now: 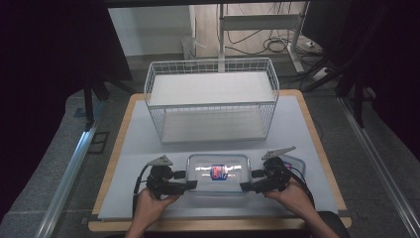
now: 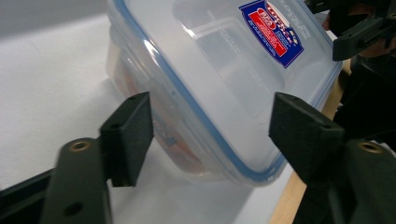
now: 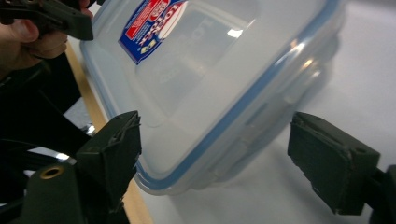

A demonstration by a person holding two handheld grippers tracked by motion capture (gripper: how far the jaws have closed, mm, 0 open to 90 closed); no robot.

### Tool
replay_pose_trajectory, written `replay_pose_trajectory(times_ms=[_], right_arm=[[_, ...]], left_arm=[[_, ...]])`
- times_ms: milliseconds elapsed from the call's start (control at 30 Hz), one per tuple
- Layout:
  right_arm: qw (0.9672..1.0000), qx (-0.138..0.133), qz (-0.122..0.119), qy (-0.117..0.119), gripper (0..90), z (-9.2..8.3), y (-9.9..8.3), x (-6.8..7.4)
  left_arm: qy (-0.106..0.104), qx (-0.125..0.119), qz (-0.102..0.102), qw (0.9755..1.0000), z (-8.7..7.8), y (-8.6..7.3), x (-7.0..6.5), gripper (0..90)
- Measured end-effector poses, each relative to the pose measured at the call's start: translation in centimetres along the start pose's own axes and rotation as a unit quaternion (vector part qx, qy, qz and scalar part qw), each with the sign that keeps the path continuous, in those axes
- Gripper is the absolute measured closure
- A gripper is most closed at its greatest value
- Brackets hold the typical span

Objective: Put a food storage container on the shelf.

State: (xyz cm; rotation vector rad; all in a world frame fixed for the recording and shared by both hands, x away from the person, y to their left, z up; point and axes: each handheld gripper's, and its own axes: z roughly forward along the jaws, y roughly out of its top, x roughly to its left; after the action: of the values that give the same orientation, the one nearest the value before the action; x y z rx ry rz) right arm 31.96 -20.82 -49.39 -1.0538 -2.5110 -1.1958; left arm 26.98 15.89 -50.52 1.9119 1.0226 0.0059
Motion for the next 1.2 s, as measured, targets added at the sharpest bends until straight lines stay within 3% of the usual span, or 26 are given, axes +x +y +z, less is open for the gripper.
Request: replay_pose_trajectory(times_ms=[33,67,100,167,200,233,267,333,400,500,567,667,800,833,900,1000,1200], right_arm=[[1.0000,0.000,0.008,0.002,14.2,0.1,0.0,-0.1],[0.9998,-0.007,0.020,-0.001,16.2,0.2,0.0,-0.4],[0.9997,-0.011,0.022,0.004,16.7,0.1,0.1,-0.6],[0.9999,-0.006,0.013,0.004,18.1,0.0,0.3,-0.5],[0.9999,-0.005,0.011,0.003,18.3,0.0,0.3,-0.5],[0.9999,-0.004,0.011,0.000,18.4,-0.1,0.3,-0.4],[0.9999,-0.003,0.013,0.003,18.4,-0.1,0.3,-0.4],[0.9998,-0.002,0.019,0.007,18.4,-0.1,0.2,-0.5],[0.9996,-0.002,0.028,0.011,18.0,-0.1,0.2,-0.7],[0.9995,0.001,0.030,0.009,17.9,0.0,0.4,-0.8],[0.9996,0.006,0.029,0.003,16.7,0.1,0.7,-0.7],[0.9995,0.009,0.031,-0.004,15.8,0.2,0.9,-0.6],[0.9994,0.010,0.032,-0.008,15.1,0.3,1.0,-0.5],[0.9994,0.009,0.033,-0.007,15.3,0.3,1.0,-0.5],[0.9990,0.011,0.043,0.010,14.7,0.7,0.7,-0.5],[0.9992,0.006,0.039,0.008,15.5,0.7,0.6,-0.4],[0.9993,-0.022,0.028,0.010,29.3,-0.4,0.1,-0.1]], left_arm=[[0.024,-0.015,0.030,0.9992,-0.5,0.0,-0.5,43.8],[0.060,-0.024,0.067,0.9957,-0.6,0.0,-1.3,57.6],[0.094,-0.025,0.094,0.9908,-0.3,0.1,-2.3,61.1],[0.120,-0.020,0.115,0.9860,0.0,0.4,-3.0,60.9],[0.116,-0.015,0.108,0.9873,0.1,0.6,-2.8,60.1],[0.092,-0.012,0.079,0.9925,0.0,0.9,-2.1,58.1],[0.073,-0.009,0.057,0.9957,0.0,0.9,-1.5,53.4],[0.053,-0.007,0.018,0.9984,-0.2,0.9,-0.3,46.8],[0.052,0.001,0.000,0.9986,-0.4,1.0,0.5,39.8],[0.014,0.010,-0.036,0.9992,0.1,1.1,1.5,33.1],[-0.017,0.017,-0.053,0.9983,0.7,1.3,1.8,31.0],[-0.028,0.025,-0.058,0.9976,1.5,1.6,1.7,28.2],[-0.074,0.043,-0.105,0.9909,2.4,1.4,2.5,20.0],[-0.079,0.045,-0.110,0.9898,2.5,1.3,2.6,20.7],[-0.072,0.045,-0.106,0.9907,2.3,1.4,2.3,21.9],[-0.069,0.045,-0.104,0.9912,2.1,1.4,2.2,23.1],[-0.069,0.028,-0.089,0.9932,1.0,0.9,1.6,33.3]])
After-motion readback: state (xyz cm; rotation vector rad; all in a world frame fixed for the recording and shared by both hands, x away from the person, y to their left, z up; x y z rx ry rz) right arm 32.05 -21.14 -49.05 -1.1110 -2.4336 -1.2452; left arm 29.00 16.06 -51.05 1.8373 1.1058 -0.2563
